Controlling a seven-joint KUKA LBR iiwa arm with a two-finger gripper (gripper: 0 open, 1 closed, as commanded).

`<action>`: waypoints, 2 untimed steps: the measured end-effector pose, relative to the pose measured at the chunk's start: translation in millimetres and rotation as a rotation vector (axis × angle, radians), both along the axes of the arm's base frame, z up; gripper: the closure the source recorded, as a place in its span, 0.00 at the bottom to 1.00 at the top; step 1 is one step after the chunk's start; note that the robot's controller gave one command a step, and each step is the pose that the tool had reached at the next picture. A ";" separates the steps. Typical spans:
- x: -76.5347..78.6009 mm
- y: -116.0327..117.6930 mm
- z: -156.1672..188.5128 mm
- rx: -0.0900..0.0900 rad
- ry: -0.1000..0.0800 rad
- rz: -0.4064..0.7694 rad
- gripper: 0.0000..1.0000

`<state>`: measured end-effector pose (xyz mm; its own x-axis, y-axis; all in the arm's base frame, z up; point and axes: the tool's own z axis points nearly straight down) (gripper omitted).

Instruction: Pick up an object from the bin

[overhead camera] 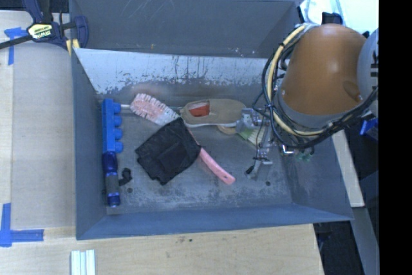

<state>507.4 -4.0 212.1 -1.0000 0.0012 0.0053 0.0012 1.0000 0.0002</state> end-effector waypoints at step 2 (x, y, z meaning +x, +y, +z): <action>49.4 67.3 -124.5 0.001 -0.014 0.009 0.00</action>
Offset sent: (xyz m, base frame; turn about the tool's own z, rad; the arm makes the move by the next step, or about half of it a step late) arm 0.0520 0.0750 -0.1421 -0.0099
